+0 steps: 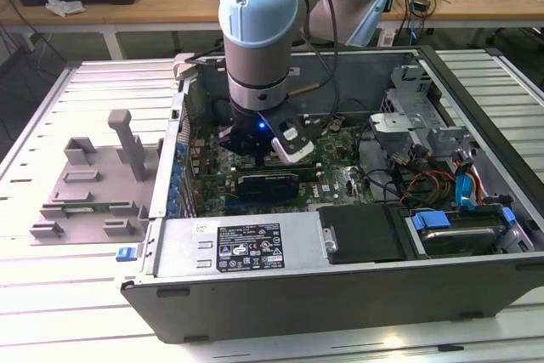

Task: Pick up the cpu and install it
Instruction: 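Install the second cpu locking lever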

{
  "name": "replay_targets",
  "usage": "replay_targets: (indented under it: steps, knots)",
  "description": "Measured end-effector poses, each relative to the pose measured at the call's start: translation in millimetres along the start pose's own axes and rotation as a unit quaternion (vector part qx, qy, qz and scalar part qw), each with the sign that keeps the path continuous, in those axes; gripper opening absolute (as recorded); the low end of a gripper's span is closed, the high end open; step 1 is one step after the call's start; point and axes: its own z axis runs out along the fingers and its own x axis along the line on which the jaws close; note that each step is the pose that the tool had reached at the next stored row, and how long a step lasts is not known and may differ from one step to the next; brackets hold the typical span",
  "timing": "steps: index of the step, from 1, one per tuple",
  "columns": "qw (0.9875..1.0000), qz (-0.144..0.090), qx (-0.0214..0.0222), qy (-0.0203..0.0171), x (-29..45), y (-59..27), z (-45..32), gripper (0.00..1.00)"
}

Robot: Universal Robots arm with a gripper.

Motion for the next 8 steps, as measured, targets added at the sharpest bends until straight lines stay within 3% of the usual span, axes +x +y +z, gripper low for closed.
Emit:
replay_targets:
  steps: [3, 8]
  knots:
    - [0.9999, 0.0, -0.0112, -0.0019, 0.2, -0.2, 1.4, 0.11]
    - [0.9998, -0.001, -0.0179, -0.0038, 0.4, -0.4, 2.3, 0.11]
